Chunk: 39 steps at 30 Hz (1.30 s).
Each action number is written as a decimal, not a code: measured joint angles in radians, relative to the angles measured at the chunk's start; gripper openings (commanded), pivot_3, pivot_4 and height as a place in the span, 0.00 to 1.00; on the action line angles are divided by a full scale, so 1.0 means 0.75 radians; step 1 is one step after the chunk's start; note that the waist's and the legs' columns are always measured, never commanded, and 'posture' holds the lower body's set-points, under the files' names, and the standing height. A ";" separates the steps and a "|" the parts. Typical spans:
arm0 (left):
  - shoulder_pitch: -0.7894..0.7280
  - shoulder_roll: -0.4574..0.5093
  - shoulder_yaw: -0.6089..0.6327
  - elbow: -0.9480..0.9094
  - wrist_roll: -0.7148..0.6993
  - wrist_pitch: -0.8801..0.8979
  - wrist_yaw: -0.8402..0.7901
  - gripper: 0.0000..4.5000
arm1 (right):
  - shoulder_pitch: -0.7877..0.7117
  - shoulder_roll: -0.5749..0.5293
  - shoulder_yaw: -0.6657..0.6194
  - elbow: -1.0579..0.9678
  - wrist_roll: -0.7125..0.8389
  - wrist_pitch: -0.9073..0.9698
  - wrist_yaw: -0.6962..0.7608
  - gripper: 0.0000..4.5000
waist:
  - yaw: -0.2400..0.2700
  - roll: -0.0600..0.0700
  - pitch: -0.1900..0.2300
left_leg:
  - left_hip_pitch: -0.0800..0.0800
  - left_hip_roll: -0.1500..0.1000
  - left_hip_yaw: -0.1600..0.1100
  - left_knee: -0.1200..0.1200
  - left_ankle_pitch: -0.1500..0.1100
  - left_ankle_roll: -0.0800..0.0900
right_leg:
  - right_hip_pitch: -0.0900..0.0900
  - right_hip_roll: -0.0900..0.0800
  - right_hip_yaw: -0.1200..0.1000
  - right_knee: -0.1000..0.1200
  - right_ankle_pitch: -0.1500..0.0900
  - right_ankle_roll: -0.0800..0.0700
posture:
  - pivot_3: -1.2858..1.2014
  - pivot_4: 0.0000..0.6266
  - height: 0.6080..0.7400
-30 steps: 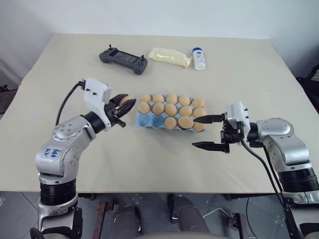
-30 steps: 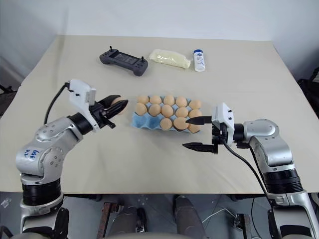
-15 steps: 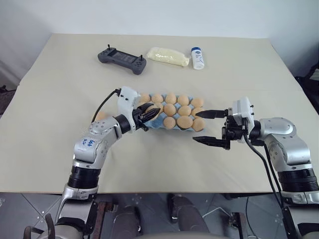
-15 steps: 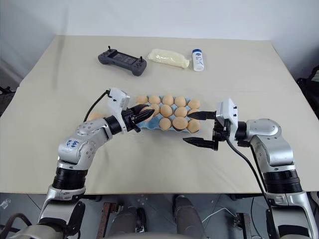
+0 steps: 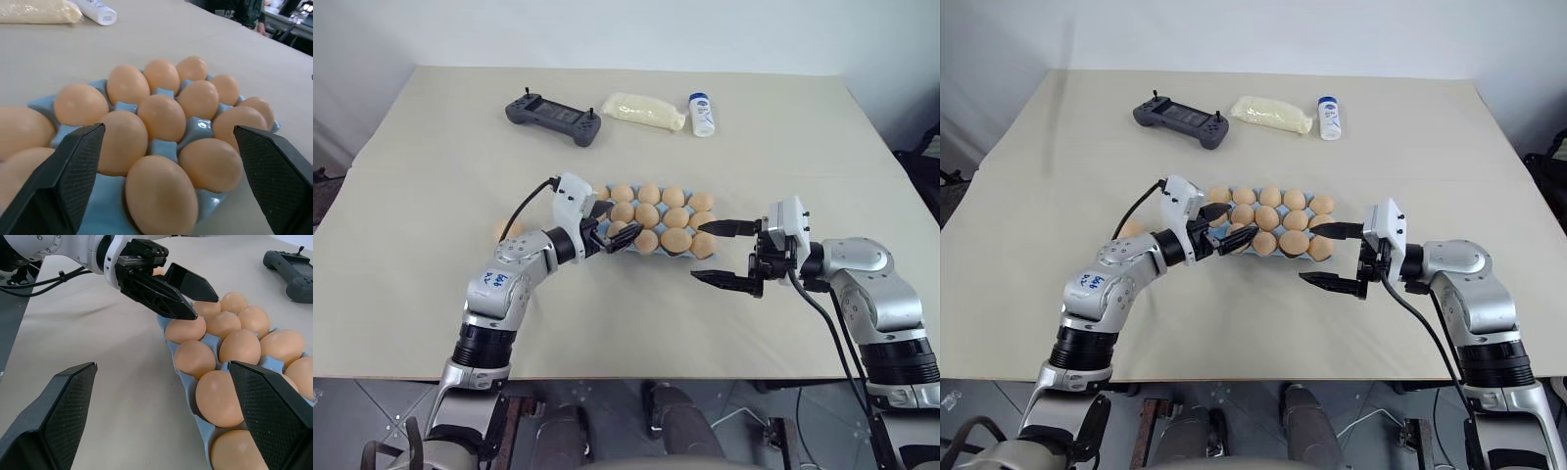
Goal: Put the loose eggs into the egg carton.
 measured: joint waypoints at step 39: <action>0.415 0.310 0.514 -0.201 -0.046 0.079 0.185 1.00 | -0.111 0.029 0.020 0.099 -0.035 -0.003 0.088 1.00 | -0.001 0.000 0.000 | 0.000 0.000 0.001 -0.001 -0.001 0.000 | 0.000 -0.003 -0.002 -0.001 -0.008 -0.014 | 0.52 0.24 1.00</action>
